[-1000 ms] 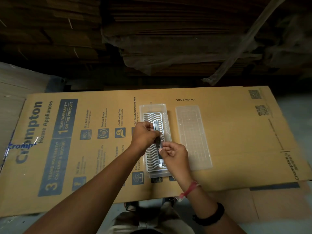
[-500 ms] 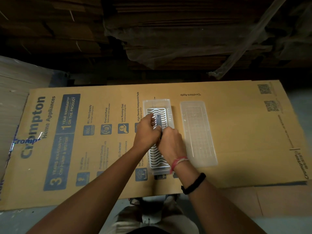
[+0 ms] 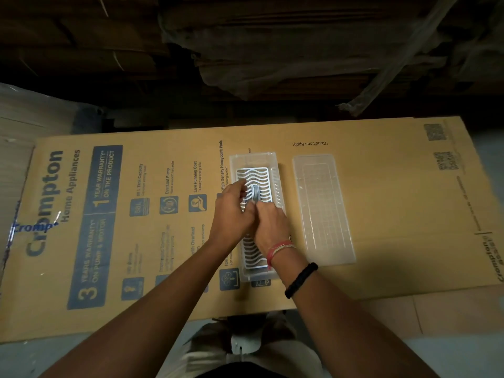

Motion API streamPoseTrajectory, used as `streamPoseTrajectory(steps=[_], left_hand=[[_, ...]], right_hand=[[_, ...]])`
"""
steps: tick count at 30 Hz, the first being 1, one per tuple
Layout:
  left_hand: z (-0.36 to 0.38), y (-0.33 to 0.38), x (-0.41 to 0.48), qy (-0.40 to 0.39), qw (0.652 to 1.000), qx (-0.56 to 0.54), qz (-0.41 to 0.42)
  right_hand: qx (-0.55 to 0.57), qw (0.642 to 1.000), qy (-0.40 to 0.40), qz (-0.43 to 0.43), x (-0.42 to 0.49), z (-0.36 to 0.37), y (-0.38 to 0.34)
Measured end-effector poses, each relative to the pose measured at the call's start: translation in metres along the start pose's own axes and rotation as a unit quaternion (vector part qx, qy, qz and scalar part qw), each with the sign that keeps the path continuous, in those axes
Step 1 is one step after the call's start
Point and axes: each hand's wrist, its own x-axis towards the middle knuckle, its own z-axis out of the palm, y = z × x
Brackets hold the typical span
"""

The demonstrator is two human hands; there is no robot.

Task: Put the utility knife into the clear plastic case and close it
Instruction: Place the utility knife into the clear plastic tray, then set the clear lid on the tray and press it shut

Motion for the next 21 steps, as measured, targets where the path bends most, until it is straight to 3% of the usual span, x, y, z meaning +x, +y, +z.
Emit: streamPoseTrajectory(steps=[5, 8, 12, 17, 21], left_hand=[[0.005, -0.007, 0.001, 0.011, 1.0, -0.001, 0.016], [0.006, -0.011, 0.003, 0.029, 0.999, 0.001, 0.034], [0.004, -0.016, 0.003, 0.04, 0.998, 0.017, 0.054], [0.007, -0.019, -0.001, 0.041, 0.996, 0.033, 0.073], [0.006, -0.022, 0.0, 0.047, 0.996, 0.032, 0.072]], right_hand=[[-0.051, 0.998, 0.005, -0.027, -0.007, -0.009, 0.001], [-0.071, 0.994, 0.084, -0.03, -0.012, -0.027, 0.011], [-0.064, 0.982, 0.171, 0.041, -0.005, -0.044, 0.063], [-0.118, 0.976, 0.047, 0.177, -0.001, -0.031, 0.123], [-0.116, 0.973, 0.022, 0.197, -0.002, -0.016, 0.135]])
